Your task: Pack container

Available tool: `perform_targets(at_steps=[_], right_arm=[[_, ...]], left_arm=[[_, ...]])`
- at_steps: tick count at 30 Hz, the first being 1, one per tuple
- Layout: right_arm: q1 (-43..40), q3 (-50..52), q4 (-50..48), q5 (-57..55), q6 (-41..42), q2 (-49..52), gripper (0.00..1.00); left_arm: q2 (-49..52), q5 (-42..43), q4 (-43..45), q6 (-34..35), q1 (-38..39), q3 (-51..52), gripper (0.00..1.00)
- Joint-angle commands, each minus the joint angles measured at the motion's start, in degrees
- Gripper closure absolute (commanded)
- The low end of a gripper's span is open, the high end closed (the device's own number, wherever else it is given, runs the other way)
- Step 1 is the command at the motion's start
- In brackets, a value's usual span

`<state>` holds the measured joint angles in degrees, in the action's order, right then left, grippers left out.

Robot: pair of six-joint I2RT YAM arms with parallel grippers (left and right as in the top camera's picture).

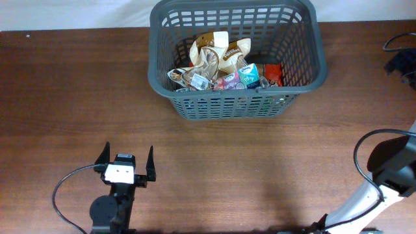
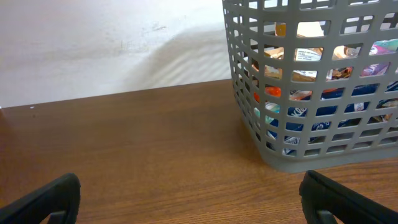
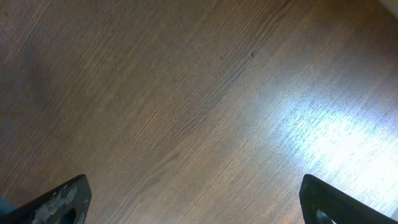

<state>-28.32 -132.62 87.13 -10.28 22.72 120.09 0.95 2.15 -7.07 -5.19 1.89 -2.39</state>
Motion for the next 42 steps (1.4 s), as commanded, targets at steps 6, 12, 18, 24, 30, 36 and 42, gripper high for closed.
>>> perform_targets(at_steps=[6, 12, 18, 24, 30, 36, 42], right_arm=[[-0.22, 0.31, 0.00, -0.90, 0.72, -0.68, 0.01], [-0.22, 0.31, 0.00, -0.90, 0.72, -0.68, 0.01], [-0.22, 0.31, 0.00, -0.90, 0.72, -0.68, 0.01], [-0.22, 0.31, 0.00, -0.90, 0.72, -0.68, 0.01], [-0.22, 0.31, 0.00, -0.90, 0.72, -0.68, 0.01], [-0.15, 0.31, 0.00, -0.90, 0.72, -0.63, 0.01], [-0.15, 0.31, 0.00, -0.90, 0.72, -2.34, 0.01]], left_arm=[[-0.66, -0.20, 0.00, -1.14, -0.35, 0.63, 0.01], [-0.66, -0.20, 0.00, -1.14, -0.35, 0.63, 0.01], [-0.66, -0.20, 0.00, -1.14, -0.35, 0.63, 0.01], [-0.66, -0.20, 0.00, -1.14, -0.35, 0.63, 0.01], [-0.66, -0.20, 0.00, -1.14, -0.35, 0.63, 0.01], [-0.66, -0.20, 0.00, -1.14, -0.35, 0.63, 0.01], [-0.66, -0.20, 0.00, -1.14, -0.35, 0.63, 0.01]])
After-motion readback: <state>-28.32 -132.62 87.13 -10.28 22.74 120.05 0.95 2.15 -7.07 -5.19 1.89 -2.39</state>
